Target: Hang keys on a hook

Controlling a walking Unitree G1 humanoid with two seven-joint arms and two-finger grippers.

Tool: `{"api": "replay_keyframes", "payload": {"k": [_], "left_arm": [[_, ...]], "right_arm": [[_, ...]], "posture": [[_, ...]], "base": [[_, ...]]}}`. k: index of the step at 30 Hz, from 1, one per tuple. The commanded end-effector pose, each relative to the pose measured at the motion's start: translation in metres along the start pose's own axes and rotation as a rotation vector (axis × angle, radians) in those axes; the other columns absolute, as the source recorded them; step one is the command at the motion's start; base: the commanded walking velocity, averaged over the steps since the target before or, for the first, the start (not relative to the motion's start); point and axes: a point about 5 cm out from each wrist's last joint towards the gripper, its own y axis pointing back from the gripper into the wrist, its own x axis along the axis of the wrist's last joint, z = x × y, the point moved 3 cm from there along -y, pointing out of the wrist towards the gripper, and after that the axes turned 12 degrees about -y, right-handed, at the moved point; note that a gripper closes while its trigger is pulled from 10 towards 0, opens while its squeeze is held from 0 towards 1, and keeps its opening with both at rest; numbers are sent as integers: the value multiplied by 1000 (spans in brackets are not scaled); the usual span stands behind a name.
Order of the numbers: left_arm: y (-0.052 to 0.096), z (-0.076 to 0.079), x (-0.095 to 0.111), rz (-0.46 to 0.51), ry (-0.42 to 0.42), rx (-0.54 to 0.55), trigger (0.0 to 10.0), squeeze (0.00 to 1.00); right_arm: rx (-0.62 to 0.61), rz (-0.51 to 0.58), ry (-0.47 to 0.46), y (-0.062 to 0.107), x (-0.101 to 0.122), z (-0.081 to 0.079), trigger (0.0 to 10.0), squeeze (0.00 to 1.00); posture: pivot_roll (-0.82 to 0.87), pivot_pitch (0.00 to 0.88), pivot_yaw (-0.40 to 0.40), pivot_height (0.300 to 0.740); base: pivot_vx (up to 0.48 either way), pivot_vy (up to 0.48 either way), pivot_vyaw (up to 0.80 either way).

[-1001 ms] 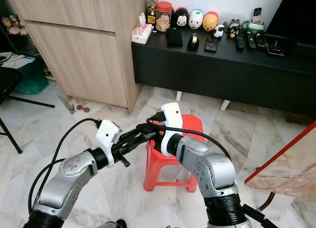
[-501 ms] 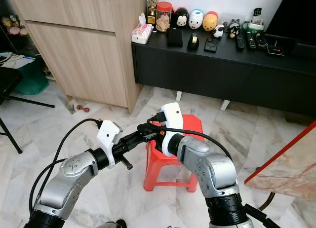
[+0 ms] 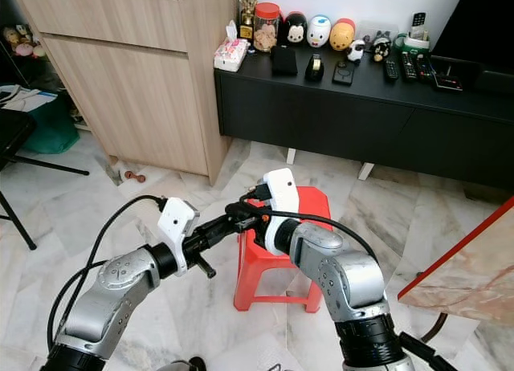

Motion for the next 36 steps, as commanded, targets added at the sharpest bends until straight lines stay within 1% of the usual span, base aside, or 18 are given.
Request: {"api": "replay_keyframes", "payload": {"k": [1, 2, 7, 8, 9, 10, 11, 15, 19, 22, 27, 28, 29, 30, 31, 33, 35, 36], "left_arm": [[2, 0, 6, 26, 7, -1, 0, 0], [2, 0, 6, 25, 7, -1, 0, 0], [4, 1, 4, 18, 8, -6, 0, 0], [5, 1, 4, 17, 10, -6, 0, 0], [5, 1, 3, 15, 9, -6, 0, 0], [5, 1, 3, 13, 9, -7, 0, 0], [6, 1, 2, 11, 9, -7, 0, 0], [7, 1, 0, 1, 11, -7, 0, 0], [9, 0, -4, -11, 14, -2, 0, 0], [11, -2, -7, -22, 21, 3, 0, 0], [23, -14, -29, -130, -6, 58, 0, 0], [25, -16, -34, -150, -7, 64, 863, 0], [27, -17, -37, -162, -6, 66, 863, 0], [33, -21, -50, -212, -2, 92, 10000, 0], [33, -21, -50, -212, -2, 92, 10000, 0], [45, -25, -75, -323, -17, 125, 10000, 0], [47, -25, -80, -345, -25, 129, 10000, 0], [59, -24, -110, -527, -109, 121, 10000, 0]], "right_arm": [[-31, -9, -4, 3, -3, 8, 10000, 627], [-34, -4, -6, 3, -2, 9, 10000, 1000], [-131, 61, -33, 4, 8, 25, 10000, 1000], [-174, 98, -49, 6, 14, 33, 10000, 780], [-189, 119, -56, 7, 18, 36, 10000, 86], [-199, 133, -61, 7, 20, 38, 10000, 86], [-213, 151, -70, 8, 23, 41, 10000, 0], [-265, 202, -101, 12, 31, 51, 10000, 0], [-303, 189, -109, 12, 24, 62, 10000, 0], [-343, 162, -123, 11, 11, 73, 10000, 0], [-488, 30, -154, 16, -44, 111, 10000, 0], [-514, 5, -163, 18, -55, 117, 10000, 0], [-530, -10, -169, 20, -62, 121, 10000, 0], [-580, -70, -199, 26, -88, 133, 10000, 0], [-580, -70, -199, 26, -88, 133, 10000, 0], [-655, -148, -210, 36, -122, 147, 10000, 0], [-666, -158, -211, 38, -127, 149, 10000, 0], [-704, -211, -186, 44, -145, 154, 10000, 0]], "posture": [[-8, 131, -66, 740], [-8, 131, -66, 740], [-8, 131, -66, 740], [-7, 131, -65, 740], [-7, 131, -65, 740], [-7, 131, -65, 740], [-7, 131, -65, 740], [-7, 131, -64, 740], [-6, 131, -64, 740], [-6, 131, -64, 740], [1, 134, -62, 740], [3, 134, -61, 740], [3, 134, -61, 740], [3, 134, -61, 740], [3, 134, -61, 740], [4, 136, -58, 740], [4, 136, -58, 740], [5, 133, -55, 740]], "base": [[0, 0, 0], [0, 0, 0], [0, 0, 0], [0, 0, 0], [0, 0, 0], [0, 0, 0], [0, 0, 0], [0, 0, 0], [0, 0, 0], [0, 0, 0], [0, 0, 0], [0, 0, 0], [0, 0, 0], [0, 0, 0], [0, 0, 0], [0, 0, 0], [0, 0, 0], [0, 0, 0]]}}
